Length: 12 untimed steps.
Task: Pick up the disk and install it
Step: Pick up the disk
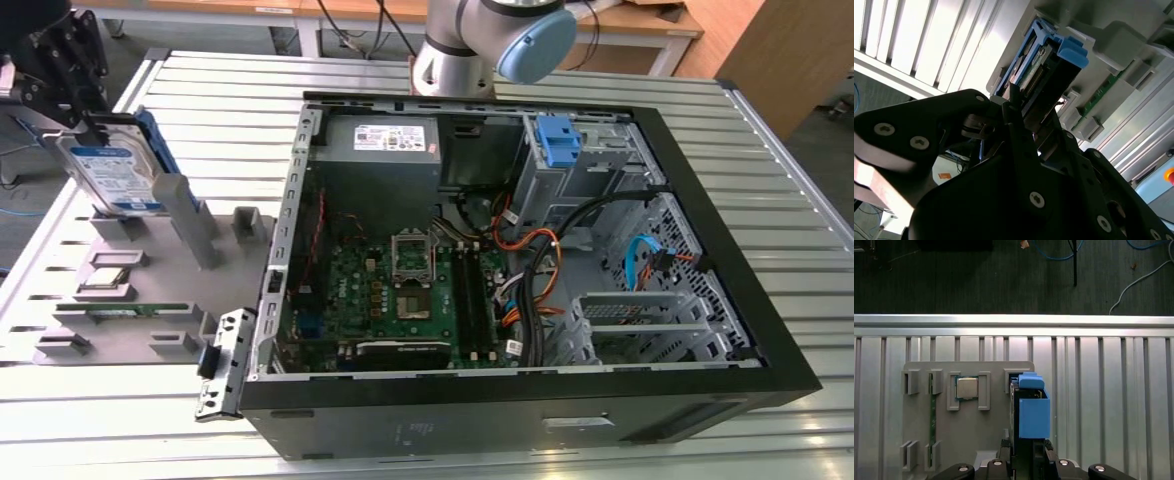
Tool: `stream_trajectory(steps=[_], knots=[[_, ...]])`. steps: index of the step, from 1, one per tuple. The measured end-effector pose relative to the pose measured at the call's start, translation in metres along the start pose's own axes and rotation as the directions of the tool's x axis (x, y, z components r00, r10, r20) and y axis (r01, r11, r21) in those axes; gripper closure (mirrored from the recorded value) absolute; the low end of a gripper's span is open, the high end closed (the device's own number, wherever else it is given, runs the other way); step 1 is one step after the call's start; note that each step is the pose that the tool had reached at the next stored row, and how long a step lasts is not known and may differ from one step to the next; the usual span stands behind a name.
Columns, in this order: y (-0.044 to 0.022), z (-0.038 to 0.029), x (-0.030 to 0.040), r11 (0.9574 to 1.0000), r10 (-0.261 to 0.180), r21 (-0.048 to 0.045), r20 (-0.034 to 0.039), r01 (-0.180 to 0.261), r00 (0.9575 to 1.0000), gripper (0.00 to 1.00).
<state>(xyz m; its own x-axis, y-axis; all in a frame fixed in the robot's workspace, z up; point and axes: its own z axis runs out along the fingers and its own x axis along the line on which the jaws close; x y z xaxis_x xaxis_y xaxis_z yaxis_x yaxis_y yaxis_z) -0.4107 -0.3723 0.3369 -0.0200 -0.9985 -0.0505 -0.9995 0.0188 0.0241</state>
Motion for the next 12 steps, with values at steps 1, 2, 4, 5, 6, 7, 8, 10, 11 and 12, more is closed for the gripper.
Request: stream_trajectory(steps=[1, 2, 4, 5, 6, 7, 8, 10, 11, 12], knots=[[0.0, -0.0003, 0.0, 1.0, 0.0, 0.0, 0.0, 0.0, 1.0, 0.65], [0.0, -0.0008, 0.0, 1.0, 0.0, 0.0001, 0.0001, 0.0, 1.0, 0.65], [0.0, -0.002, -0.0001, 1.0, 0.0, 0.0, 0.0, 0.0, 1.0, 0.65], [0.0001, -0.0026, -0.0001, 1.0, 0.0, 0.0, 0.0, 0.0, 1.0, 0.65], [0.0001, -0.0032, -0.0002, 1.0, 0.0, 0.0001, 0.0001, 0.0, 1.0, 0.65], [0.0001, -0.004, -0.0002, 1.0, 0.0, 0.0001, 0.0001, 0.0, 1.0, 0.65], [0.0001, -0.0047, -0.0002, 1.0, 0.0, 0.0001, 0.0001, 0.0, 1.0, 0.65], [0.0002, -0.0062, -0.0003, 1.0, 0.0, 0.0001, 0.0001, 0.0, 1.0, 0.65], [0.0002, -0.0071, -0.0004, 1.0, 0.0, 0.0001, 0.0, 0.0, 1.0, 0.65], [0.0002, -0.0077, -0.0004, 1.0, 0.0, 0.0001, 0.0, 0.0, 1.0, 0.65]])
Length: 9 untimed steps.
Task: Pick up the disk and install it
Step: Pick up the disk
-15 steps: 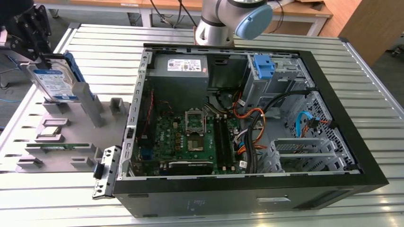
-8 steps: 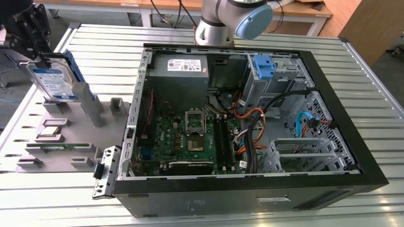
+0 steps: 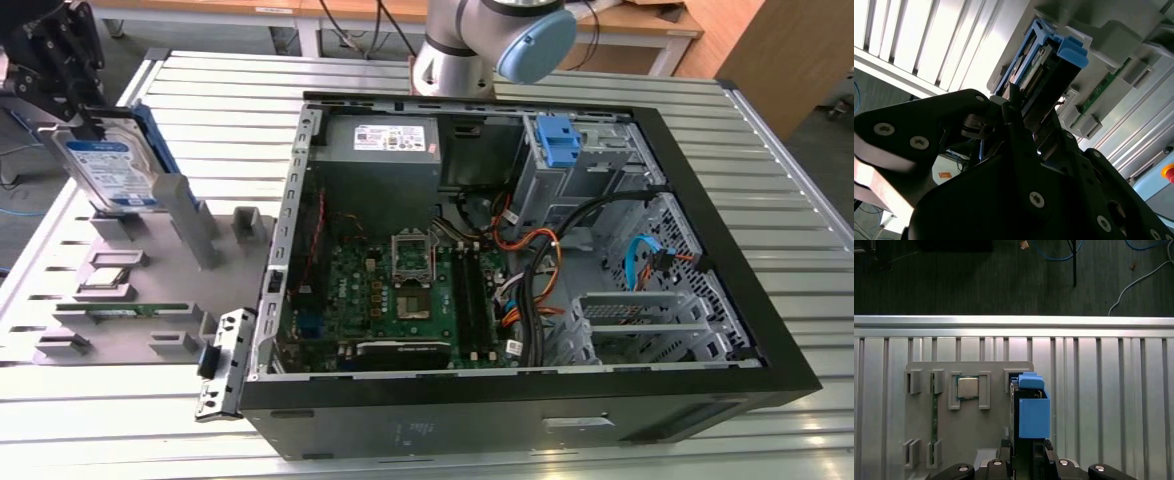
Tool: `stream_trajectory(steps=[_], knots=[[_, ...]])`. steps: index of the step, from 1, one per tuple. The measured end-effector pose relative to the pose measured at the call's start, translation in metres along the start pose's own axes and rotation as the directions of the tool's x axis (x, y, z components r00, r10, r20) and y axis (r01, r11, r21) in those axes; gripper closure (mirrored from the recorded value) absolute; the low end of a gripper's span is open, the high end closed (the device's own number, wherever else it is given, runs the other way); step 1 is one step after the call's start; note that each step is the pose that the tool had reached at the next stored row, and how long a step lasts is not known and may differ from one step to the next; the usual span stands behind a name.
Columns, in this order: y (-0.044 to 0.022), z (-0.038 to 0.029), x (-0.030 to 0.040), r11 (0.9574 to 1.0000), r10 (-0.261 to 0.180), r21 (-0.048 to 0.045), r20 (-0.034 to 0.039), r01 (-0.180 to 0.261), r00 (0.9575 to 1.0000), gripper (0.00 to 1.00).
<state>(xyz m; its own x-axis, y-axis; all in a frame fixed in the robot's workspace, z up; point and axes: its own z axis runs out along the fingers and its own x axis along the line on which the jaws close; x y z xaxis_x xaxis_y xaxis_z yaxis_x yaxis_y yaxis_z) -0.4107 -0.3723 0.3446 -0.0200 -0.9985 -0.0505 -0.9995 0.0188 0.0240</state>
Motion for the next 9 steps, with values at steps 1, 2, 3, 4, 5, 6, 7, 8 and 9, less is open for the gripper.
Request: stream_trajectory(steps=[1, 2, 3, 4, 5, 6, 7, 8, 9], knots=[[0.0, -0.0006, 0.0, 1.0, 0.0, 0.0001, 0.0001, 0.0, 1.0, 0.65], [0.0, -0.0012, 0.0, 1.0, 0.0, 0.0001, 0.0001, 0.0, 1.0, 0.65], [0.0001, -0.002, -0.0001, 1.0, 0.0, 0.0, 0.0, 0.0, 1.0, 0.65], [0.0001, -0.0027, -0.0001, 1.0, 0.0, 0.0, 0.0, 0.0, 1.0, 0.65], [0.0001, -0.0034, -0.0002, 1.0, 0.0, 0.0001, 0.0001, 0.0, 1.0, 0.65], [0.0001, -0.0041, -0.0002, 1.0, 0.0, 0.0, 0.0, 0.0, 1.0, 0.65], [0.0001, -0.0047, -0.0002, 1.0, 0.0, 0.0001, 0.0001, 0.0, 1.0, 0.65], [0.0001, -0.0055, -0.0003, 1.0, 0.0, 0.0, 0.0, 0.0, 1.0, 0.65], [0.0001, -0.0063, -0.0003, 1.0, 0.0, 0.0, 0.0, 0.0, 1.0, 0.65]])
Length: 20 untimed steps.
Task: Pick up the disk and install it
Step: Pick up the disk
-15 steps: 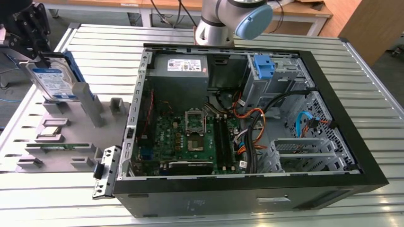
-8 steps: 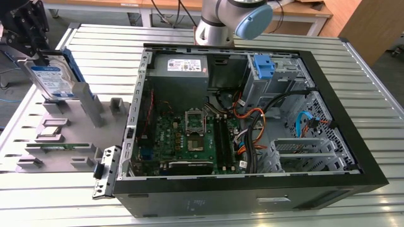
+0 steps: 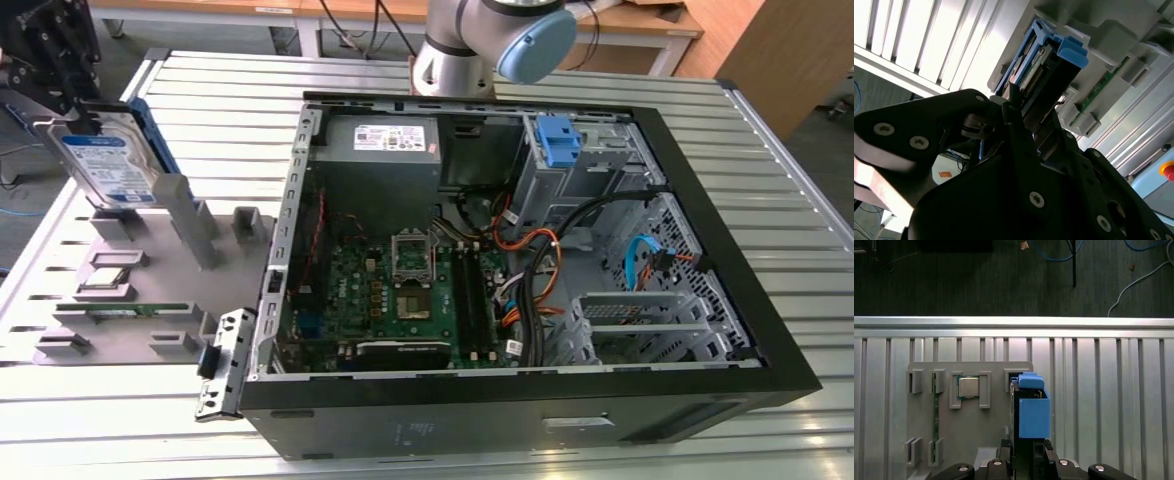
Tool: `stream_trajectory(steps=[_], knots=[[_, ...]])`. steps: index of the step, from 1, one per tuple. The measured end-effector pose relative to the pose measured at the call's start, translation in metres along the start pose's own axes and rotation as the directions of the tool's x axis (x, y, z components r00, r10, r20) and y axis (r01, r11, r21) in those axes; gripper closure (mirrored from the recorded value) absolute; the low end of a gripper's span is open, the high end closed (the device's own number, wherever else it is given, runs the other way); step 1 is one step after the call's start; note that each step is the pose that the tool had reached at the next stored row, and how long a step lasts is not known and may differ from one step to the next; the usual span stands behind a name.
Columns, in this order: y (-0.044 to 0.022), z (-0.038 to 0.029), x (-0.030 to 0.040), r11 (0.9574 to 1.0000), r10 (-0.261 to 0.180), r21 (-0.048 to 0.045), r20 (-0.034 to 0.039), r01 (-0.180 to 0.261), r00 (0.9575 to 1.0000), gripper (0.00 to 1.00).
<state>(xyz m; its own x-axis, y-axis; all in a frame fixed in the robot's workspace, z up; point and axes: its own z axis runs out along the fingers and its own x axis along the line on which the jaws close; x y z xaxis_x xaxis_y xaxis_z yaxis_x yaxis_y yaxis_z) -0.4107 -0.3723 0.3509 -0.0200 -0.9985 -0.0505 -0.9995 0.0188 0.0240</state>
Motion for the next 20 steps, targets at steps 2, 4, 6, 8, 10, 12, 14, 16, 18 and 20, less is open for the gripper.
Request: stream_trajectory(steps=[2, 4, 6, 8, 10, 12, 14, 16, 18, 20], knots=[[0.0, -0.0011, 0.0, 1.0, 0.0, 0.0001, 0.0001, 0.0, 1.0, 0.65], [0.0001, -0.0024, -0.0001, 1.0, 0.0, 0.0, 0.0, 0.0, 1.0, 0.65], [0.0001, -0.0037, -0.0002, 1.0, 0.0, 0.0001, 0.0001, 0.0, 1.0, 0.65], [0.0001, -0.0052, -0.0003, 1.0, 0.0, 0.0, 0.0, 0.0, 1.0, 0.65], [0.0002, -0.0071, -0.0004, 1.0, 0.0, 0.0, 0.0, 0.0, 1.0, 0.65], [0.0002, -0.009, -0.0005, 1.0, 0.0, 0.0, 0.0, 0.0, 1.0, 0.65], [0.0003, -0.0111, -0.0006, 1.0, 0.0, 0.0001, 0.0001, 0.0, 1.0, 0.65], [0.0003, -0.0134, -0.0007, 1.0, 0.0, 0.0001, 0.0001, 0.0, 1.0, 0.65], [0.0004, -0.0158, -0.0008, 1.0, 0.0, 0.0001, 0.0001, 0.0, 1.0, 0.65], [0.0004, -0.0183, -0.0009, 1.0, 0.0, 0.0, 0.0, 0.0, 1.0, 0.65]])
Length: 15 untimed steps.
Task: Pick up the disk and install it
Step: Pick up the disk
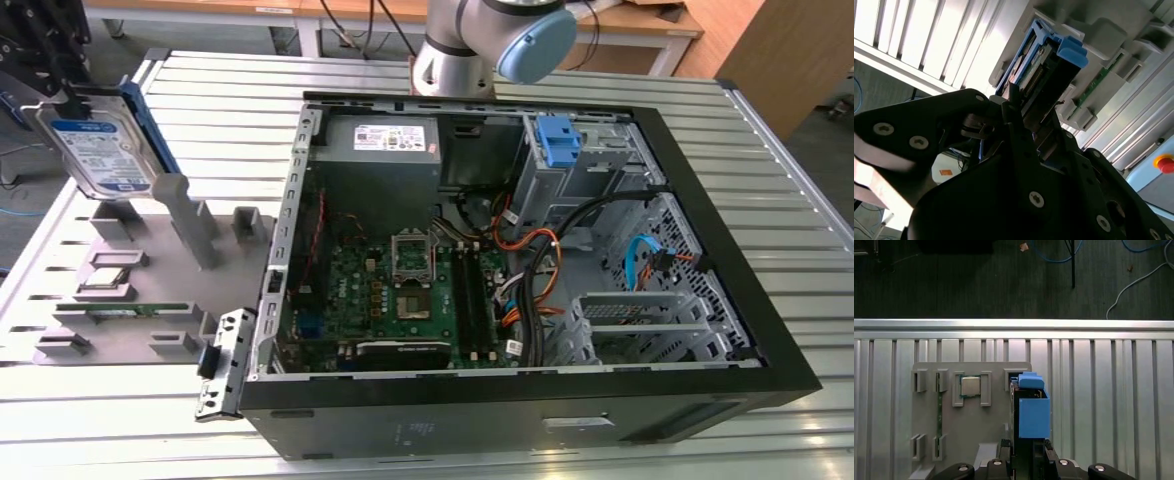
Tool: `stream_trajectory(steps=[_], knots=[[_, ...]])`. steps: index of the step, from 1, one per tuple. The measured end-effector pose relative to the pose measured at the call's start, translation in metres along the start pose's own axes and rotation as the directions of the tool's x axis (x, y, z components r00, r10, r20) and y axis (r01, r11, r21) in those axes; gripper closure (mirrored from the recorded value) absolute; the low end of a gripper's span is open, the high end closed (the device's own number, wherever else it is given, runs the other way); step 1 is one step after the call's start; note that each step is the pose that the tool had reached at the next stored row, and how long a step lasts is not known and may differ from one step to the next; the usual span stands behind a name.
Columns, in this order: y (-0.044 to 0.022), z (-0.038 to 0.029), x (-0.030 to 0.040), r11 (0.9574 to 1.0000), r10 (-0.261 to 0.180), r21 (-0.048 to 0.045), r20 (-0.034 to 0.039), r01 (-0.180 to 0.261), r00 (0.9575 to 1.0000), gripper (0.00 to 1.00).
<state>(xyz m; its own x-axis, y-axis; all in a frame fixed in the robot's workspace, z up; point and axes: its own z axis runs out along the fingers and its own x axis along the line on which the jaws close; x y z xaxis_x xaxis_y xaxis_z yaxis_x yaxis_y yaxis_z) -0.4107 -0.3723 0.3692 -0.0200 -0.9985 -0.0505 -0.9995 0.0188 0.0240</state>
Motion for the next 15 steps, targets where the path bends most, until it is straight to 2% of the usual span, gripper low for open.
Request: stream_trajectory(steps=[15], knots=[[0.0005, -0.0196, -0.001, 1.0, 0.0, 0.0001, 0.0001, 0.0, 1.0, 0.65]])
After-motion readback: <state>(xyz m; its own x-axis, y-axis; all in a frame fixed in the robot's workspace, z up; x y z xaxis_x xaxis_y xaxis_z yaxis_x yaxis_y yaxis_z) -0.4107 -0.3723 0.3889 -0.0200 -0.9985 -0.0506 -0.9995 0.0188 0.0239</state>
